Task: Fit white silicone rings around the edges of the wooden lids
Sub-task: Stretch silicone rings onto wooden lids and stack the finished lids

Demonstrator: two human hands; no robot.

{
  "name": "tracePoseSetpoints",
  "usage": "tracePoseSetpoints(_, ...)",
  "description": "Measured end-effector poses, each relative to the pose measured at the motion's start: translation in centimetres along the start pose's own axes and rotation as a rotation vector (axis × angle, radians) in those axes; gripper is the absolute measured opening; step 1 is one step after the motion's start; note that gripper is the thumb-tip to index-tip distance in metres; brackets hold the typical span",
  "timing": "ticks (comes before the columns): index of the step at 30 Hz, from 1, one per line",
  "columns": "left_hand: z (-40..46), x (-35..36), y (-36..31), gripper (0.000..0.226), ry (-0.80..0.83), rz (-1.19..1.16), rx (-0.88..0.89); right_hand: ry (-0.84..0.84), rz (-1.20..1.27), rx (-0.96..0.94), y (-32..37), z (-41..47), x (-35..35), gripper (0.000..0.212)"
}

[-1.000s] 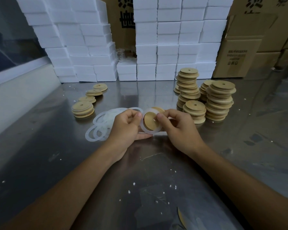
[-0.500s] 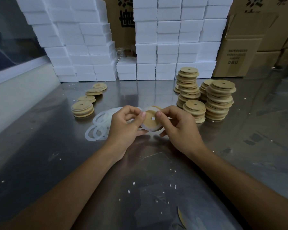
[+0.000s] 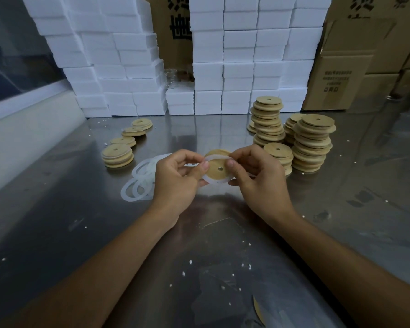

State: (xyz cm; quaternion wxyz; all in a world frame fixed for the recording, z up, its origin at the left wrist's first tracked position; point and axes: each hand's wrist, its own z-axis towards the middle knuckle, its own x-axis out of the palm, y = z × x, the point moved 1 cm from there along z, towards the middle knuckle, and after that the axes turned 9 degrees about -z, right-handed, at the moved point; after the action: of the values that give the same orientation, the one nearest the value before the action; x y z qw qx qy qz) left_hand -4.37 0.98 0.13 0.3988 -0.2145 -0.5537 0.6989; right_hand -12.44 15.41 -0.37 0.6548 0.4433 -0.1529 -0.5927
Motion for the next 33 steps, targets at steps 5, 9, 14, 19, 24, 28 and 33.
tracePoseSetpoints(5,-0.1,0.1,-0.2,0.011,-0.001,0.042,0.05,0.016,0.016,0.033,-0.1,0.0,-0.1,0.003)
tracePoseSetpoints(9,-0.2,0.2,-0.3,0.016,0.015,0.078,0.083,0.03,0.062,0.103,0.1,0.1,-0.1,0.005)
tracePoseSetpoints(14,-0.1,-0.1,-0.3,0.015,0.012,0.113,0.071,0.061,0.078,0.142,0.1,0.2,-0.1,0.004)
tracePoseSetpoints(19,0.0,-0.4,-0.1,0.014,0.016,0.097,0.031,0.085,0.067,0.182,-0.1,0.2,-0.1,0.005)
tracePoseSetpoints(24,0.3,-0.8,0.1,0.015,0.042,0.075,-0.017,0.115,0.041,0.236,0.0,0.2,-0.2,0.009)
tracePoseSetpoints(28,0.4,-1.0,0.0,0.011,0.049,0.056,-0.04,0.135,0.034,0.255,0.2,0.2,-0.3,0.004)
tracePoseSetpoints(33,0.6,-1.5,-0.5,0.003,0.104,0.078,-0.082,0.171,0.011,0.235,0.5,0.3,-0.6,0.005)
